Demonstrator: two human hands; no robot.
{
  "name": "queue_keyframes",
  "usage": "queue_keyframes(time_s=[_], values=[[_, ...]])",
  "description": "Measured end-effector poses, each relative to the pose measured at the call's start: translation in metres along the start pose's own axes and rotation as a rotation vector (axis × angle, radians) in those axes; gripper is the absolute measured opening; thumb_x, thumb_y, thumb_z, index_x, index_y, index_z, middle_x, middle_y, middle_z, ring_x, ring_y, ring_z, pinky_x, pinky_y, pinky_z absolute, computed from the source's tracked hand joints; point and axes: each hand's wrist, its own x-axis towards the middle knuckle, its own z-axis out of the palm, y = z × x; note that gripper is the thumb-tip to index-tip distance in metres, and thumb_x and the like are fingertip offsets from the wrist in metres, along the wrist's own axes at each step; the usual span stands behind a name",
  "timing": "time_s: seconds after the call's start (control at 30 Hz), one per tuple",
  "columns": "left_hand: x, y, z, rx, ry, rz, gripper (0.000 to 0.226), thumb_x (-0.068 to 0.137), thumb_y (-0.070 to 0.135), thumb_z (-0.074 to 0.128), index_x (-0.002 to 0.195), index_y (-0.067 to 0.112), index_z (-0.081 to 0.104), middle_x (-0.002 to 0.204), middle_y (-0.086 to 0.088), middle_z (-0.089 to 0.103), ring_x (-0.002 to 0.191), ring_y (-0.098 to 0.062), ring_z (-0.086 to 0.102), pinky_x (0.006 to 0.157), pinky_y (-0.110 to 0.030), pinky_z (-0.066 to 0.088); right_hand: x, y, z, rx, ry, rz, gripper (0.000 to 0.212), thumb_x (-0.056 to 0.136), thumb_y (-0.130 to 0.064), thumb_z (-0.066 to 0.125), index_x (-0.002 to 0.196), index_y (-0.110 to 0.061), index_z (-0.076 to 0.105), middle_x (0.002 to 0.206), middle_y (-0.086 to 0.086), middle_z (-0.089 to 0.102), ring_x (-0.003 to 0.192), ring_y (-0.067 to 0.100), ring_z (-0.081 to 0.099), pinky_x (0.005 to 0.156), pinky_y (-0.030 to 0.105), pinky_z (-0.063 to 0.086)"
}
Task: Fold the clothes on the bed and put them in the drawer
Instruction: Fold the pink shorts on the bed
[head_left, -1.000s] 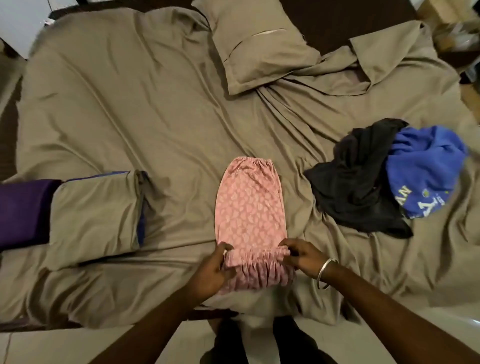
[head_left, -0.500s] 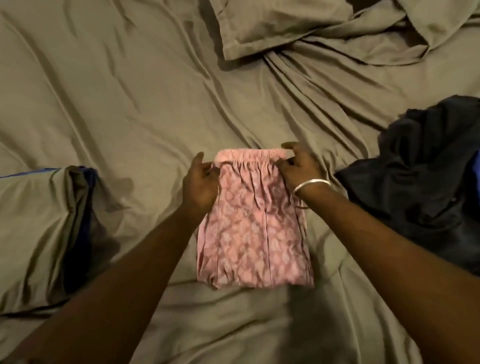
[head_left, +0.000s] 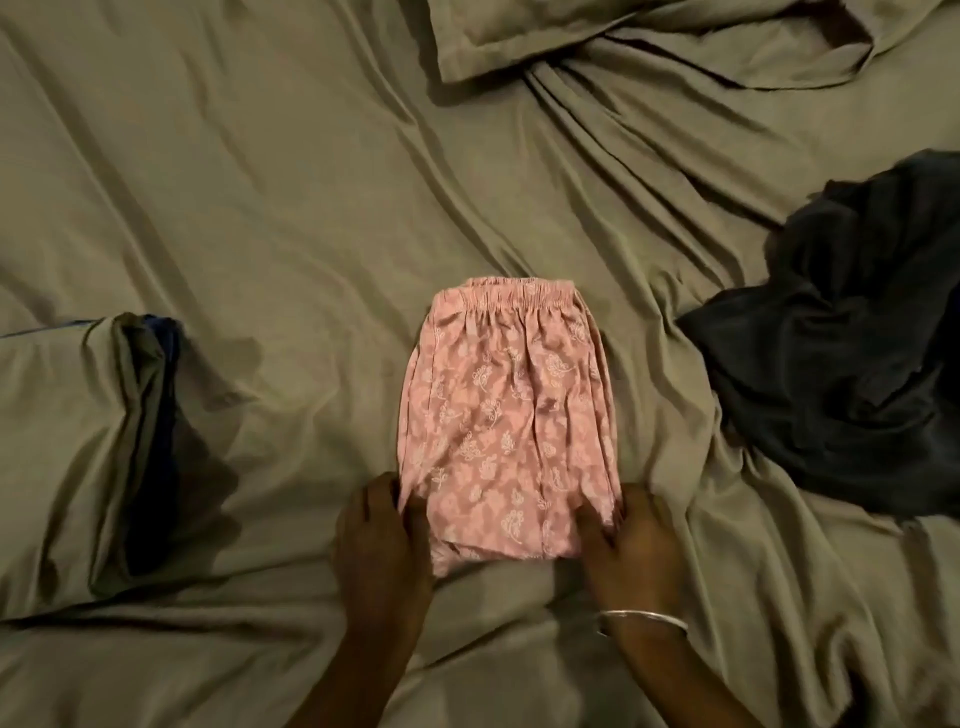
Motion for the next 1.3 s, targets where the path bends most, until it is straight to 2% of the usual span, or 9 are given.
queue_keyframes(time_s=[0.13, 0.27, 0.47, 0.67, 0.73, 0.83, 0.97, 1.1, 1.3], values=[[-0.002, 0.011, -0.008, -0.123, -0.166, -0.143, 0.048, 0.087, 0.056, 0.053, 0.097, 0.011, 0.067, 0.095, -0.008, 0.061, 0.092, -0.031, 0.059, 0.081, -0.041, 0.049, 0.000, -0.007, -0.007, 0.319, -0.058, 0.064, 0.015, 0.091, -0.023, 0.067, 0.097, -0.014, 0.057, 0.086, -0.003, 0.065, 0.074, 0.013, 0.060, 0.063, 0.028, 0.041], [-0.015, 0.011, -0.031, -0.604, -0.213, -0.335, 0.013, 0.088, 0.020, 0.073, 0.092, 0.013, 0.064, 0.088, 0.000, 0.069, 0.086, -0.022, 0.067, 0.068, -0.030, 0.048, -0.018, -0.011, -0.024, 0.595, -0.081, 0.178, 0.022, 0.086, -0.006, 0.072, 0.097, -0.015, 0.055, 0.088, 0.000, 0.069, 0.074, 0.011, 0.065, 0.067, 0.025, 0.053], [-0.061, 0.002, -0.073, -0.766, -0.439, -0.720, 0.072, 0.064, 0.011, 0.092, 0.114, 0.036, 0.047, 0.102, 0.002, 0.059, 0.079, -0.028, 0.066, 0.058, -0.041, 0.058, -0.064, 0.000, -0.060, 0.625, -0.263, 0.499, 0.038, 0.077, 0.009, 0.074, 0.086, -0.013, 0.045, 0.080, 0.017, 0.062, 0.061, 0.025, 0.056, 0.052, 0.031, 0.048], [-0.024, 0.033, -0.094, -1.148, -0.365, -0.853, 0.047, 0.093, 0.006, 0.059, 0.127, 0.035, 0.047, 0.070, -0.007, 0.066, 0.038, -0.011, 0.050, 0.036, -0.015, 0.039, -0.037, -0.036, -0.083, 1.030, -0.381, 0.624, 0.023, 0.085, 0.005, 0.058, 0.085, -0.016, 0.049, 0.073, 0.015, 0.068, 0.042, 0.023, 0.057, 0.034, 0.024, 0.044], [0.006, 0.049, -0.096, -1.321, -0.371, -0.831, 0.029, 0.097, 0.013, 0.052, 0.121, 0.027, 0.050, 0.065, -0.003, 0.068, 0.044, -0.011, 0.061, 0.041, -0.016, 0.047, -0.014, -0.057, -0.084, 1.163, -0.389, 0.570, 0.015, 0.089, 0.002, 0.052, 0.084, -0.010, 0.059, 0.075, 0.014, 0.071, 0.053, 0.022, 0.064, 0.041, 0.027, 0.053], [0.050, 0.065, -0.085, -1.495, -0.407, -0.740, 0.025, 0.100, 0.022, 0.045, 0.120, 0.015, 0.057, 0.098, -0.005, 0.073, 0.071, -0.013, 0.073, 0.057, -0.020, 0.055, 0.027, -0.078, -0.073, 1.269, -0.334, 0.611, 0.031, 0.094, -0.010, 0.050, 0.071, -0.006, 0.071, 0.074, 0.013, 0.072, 0.073, 0.028, 0.069, 0.062, 0.030, 0.060], [0.059, 0.057, -0.034, -0.841, 0.007, -0.468, 0.036, 0.095, 0.015, 0.058, 0.130, 0.013, 0.054, 0.115, -0.014, 0.064, 0.094, -0.029, 0.065, 0.074, -0.031, 0.052, 0.061, -0.073, -0.034, 0.830, -0.112, 0.533, 0.027, 0.091, -0.019, 0.060, 0.107, 0.002, 0.065, 0.085, 0.017, 0.066, 0.076, 0.034, 0.063, 0.065, 0.036, 0.056], [0.030, 0.054, 0.004, -0.357, 0.048, -0.228, 0.053, 0.090, 0.033, 0.066, 0.133, 0.004, 0.053, 0.124, -0.022, 0.053, 0.119, -0.039, 0.049, 0.100, -0.048, 0.043, 0.046, -0.061, 0.001, 0.020, 0.131, 0.131, 0.048, 0.090, -0.043, 0.062, 0.120, -0.006, 0.061, 0.114, 0.022, 0.058, 0.105, 0.041, 0.054, 0.086, 0.043, 0.044], [0.043, 0.058, 0.015, -0.387, 0.146, -0.181, 0.030, 0.102, 0.026, 0.046, 0.116, 0.003, 0.058, 0.106, -0.017, 0.063, 0.100, -0.035, 0.059, 0.087, -0.042, 0.047, 0.044, -0.059, 0.031, 0.077, 0.258, -0.016, 0.050, 0.099, -0.043, 0.034, 0.106, -0.002, 0.060, 0.094, 0.019, 0.066, 0.082, 0.038, 0.061, 0.064, 0.036, 0.041]])
